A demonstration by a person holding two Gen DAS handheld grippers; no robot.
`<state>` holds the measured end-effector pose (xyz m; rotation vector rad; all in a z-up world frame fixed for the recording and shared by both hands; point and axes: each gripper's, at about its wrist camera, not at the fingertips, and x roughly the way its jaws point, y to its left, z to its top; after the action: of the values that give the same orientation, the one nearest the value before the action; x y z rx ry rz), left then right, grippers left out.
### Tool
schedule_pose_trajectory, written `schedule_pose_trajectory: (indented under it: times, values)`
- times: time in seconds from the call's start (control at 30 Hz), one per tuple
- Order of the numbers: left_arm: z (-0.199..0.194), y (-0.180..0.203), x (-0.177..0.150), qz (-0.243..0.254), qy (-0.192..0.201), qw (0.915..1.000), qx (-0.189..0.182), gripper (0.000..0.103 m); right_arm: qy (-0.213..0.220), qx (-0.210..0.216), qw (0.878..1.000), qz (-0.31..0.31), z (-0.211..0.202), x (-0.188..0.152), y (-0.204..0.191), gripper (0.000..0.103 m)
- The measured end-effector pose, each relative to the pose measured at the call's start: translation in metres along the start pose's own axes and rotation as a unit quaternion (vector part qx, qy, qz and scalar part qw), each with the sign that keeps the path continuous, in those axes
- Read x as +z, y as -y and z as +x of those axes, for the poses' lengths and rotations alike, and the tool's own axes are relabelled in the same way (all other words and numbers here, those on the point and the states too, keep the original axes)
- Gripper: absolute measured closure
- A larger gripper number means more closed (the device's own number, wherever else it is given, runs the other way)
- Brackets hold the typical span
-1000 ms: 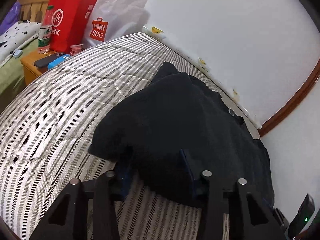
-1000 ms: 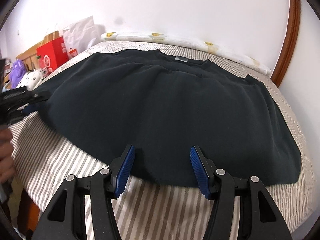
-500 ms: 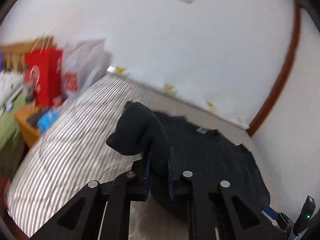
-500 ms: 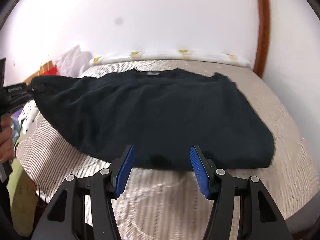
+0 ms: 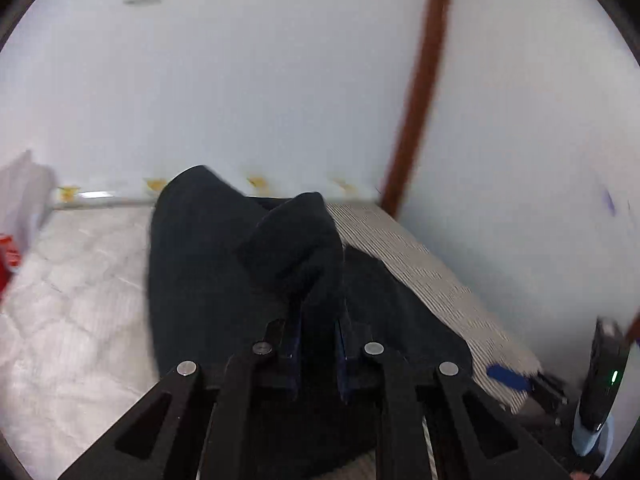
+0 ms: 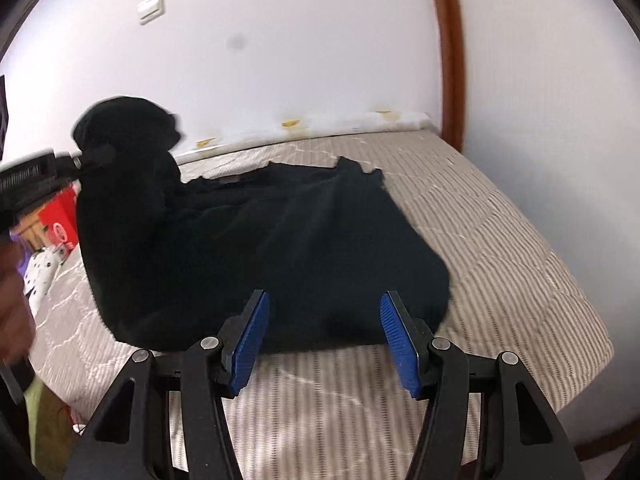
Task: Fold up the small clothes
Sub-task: 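Lift the sweatshirt edge with the left gripper and fold it over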
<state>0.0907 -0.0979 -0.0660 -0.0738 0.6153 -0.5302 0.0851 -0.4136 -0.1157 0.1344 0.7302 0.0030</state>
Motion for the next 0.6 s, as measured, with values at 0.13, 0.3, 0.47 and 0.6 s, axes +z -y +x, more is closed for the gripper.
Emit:
schedule_pose_trajectory:
  times: [0.13, 0.3, 0.47, 0.6]
  values:
    - [0.03, 0.011, -0.024, 0.013, -0.046, 0.9985, -0.028, 0.09, -0.01, -0.007, 1.0, 0.006, 0.002, -0.004, 0.009, 0.046]
    - [0.038, 0.0, -0.035, 0.007, -0.081, 0.9946, -0.065, 0.085, -0.015, -0.008, 1.0, 0.001, 0.004, -0.002, 0.006, 0.046]
    - [0.014, -0.02, -0.041, 0.015, -0.069, 0.9933, -0.091, 0.066, 0.002, 0.004, 1.0, -0.023, 0.003, 0.01, -0.02, 0.046]
    - [-0.013, -0.041, -0.061, 0.043, -0.063, 0.9953, -0.059, 0.054, 0.007, 0.047, 0.999, -0.025, 0.004, 0.018, -0.039, 0.039]
